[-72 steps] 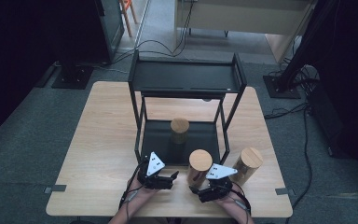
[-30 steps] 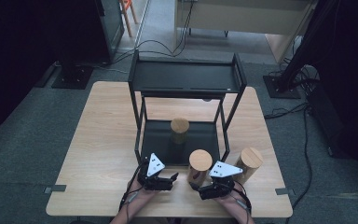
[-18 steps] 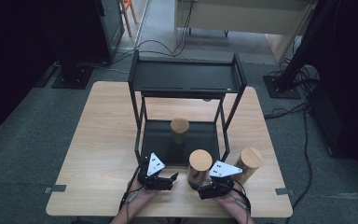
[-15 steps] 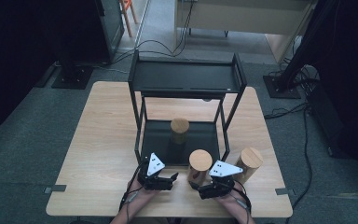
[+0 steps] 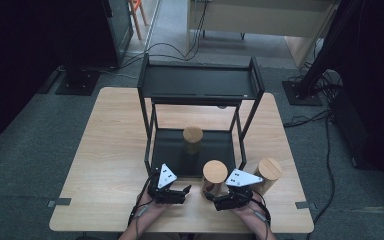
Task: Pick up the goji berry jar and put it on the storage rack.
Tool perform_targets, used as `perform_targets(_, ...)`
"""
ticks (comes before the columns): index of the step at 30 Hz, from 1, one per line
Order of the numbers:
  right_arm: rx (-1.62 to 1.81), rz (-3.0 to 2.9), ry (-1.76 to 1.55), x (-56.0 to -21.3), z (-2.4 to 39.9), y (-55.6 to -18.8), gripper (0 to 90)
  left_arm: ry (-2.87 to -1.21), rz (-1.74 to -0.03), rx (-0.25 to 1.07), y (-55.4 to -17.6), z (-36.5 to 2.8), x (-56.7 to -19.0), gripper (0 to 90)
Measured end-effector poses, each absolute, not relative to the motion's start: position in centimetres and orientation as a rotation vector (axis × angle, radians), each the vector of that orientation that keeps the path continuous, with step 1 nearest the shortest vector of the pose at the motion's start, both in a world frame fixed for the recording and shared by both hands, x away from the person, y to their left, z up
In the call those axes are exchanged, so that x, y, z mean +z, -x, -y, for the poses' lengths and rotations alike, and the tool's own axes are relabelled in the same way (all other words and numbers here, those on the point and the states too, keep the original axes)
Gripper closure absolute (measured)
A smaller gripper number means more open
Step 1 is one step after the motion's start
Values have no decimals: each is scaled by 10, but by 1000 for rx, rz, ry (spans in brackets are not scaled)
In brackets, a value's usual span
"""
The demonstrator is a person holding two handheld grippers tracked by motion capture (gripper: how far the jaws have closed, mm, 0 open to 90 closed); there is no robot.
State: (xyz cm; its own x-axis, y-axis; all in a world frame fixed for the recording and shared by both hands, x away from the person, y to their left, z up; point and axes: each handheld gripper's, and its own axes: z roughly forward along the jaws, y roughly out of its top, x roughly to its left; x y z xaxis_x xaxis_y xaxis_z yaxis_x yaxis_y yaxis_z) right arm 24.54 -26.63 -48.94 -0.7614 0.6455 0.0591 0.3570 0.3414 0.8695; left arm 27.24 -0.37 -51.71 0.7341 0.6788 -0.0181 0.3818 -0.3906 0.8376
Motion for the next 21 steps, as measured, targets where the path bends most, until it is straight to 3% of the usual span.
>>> perform_targets(21,1382,-2308,-876,-479,266,-246,140,-2027,-810,409,-273,4,-517,129)
